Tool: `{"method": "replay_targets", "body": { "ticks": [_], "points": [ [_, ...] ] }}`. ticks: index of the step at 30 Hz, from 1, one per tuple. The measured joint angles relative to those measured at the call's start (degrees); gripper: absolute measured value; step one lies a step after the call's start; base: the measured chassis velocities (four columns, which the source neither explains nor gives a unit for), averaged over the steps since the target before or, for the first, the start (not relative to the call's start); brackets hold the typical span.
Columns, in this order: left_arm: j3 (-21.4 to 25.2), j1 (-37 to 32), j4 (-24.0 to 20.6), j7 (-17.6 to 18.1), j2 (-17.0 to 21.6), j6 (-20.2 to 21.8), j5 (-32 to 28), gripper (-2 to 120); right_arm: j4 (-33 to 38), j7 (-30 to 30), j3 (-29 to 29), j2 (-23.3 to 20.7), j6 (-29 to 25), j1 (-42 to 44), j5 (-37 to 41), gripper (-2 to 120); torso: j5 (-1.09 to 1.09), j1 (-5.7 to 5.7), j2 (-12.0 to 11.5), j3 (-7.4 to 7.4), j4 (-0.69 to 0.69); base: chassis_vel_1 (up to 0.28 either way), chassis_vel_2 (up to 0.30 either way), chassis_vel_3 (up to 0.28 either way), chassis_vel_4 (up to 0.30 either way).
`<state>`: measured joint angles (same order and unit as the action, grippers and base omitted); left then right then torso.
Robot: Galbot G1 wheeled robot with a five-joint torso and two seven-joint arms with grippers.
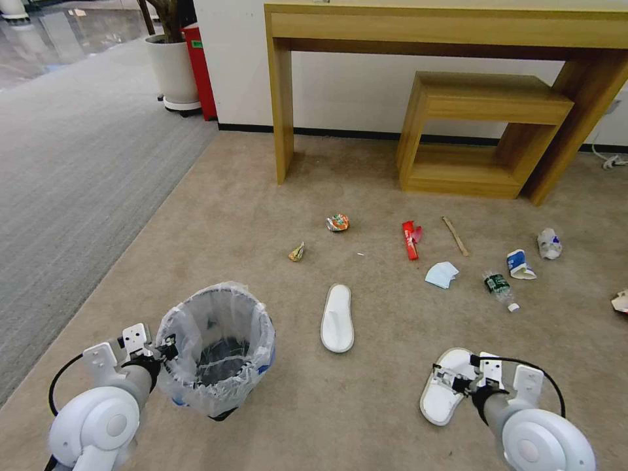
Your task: Pick up the trash bin and place the garbage on the floor into it.
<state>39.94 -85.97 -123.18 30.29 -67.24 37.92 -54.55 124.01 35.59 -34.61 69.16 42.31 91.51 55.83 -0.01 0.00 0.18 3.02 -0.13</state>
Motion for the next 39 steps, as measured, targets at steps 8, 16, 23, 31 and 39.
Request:
{"method": "replay_targets", "body": {
  "ticks": [8, 16, 23, 31, 39],
  "points": [
    [0.0, -0.1, 0.1, 0.0, 0.0, 0.0, 0.0, 1, -0.1, 3.9, 0.7, 2.0, -0.1, -0.6, 3.1, 100, 0.00, 0.00, 0.0, 0.00, 0.00, 0.000, 0.000, 0.000, 0.000],
    [0.0, 0.0, 0.2, 0.0, 0.0, 0.0, 0.1, 1, -1.0, 5.7, 0.4, 2.9, -1.2, -1.1, 5.3, 100, 0.01, 0.00, 0.0, 0.00, 0.00, 0.000, 0.000, 0.000, 0.000],
    [0.0, 0.0, 0.2, 0.0, 0.0, 0.0, 0.1, 1, -2.2, 6.3, 0.7, 2.9, -1.6, -2.4, 6.1, 100, 0.01, 0.00, 0.0, 0.00, 0.00, 0.000, 0.000, 0.000, 0.000],
    [-0.2, -0.1, 0.3, 0.0, -0.2, 0.0, 0.2, 1, -5.1, 6.2, 1.3, 2.9, -2.1, -5.8, 6.4, 100, 0.01, 0.00, 0.0, 0.00, 0.00, 0.000, 0.000, 0.000, 0.000],
    [-0.2, -0.1, 0.4, 0.2, -0.4, 0.0, 0.3, 1, -7.7, 5.9, 0.8, 2.1, -2.6, -8.5, 7.3, 100, 0.01, 0.00, 0.0, 0.00, 0.00, 0.000, 0.000, 0.000, 0.000]
  ]
}}
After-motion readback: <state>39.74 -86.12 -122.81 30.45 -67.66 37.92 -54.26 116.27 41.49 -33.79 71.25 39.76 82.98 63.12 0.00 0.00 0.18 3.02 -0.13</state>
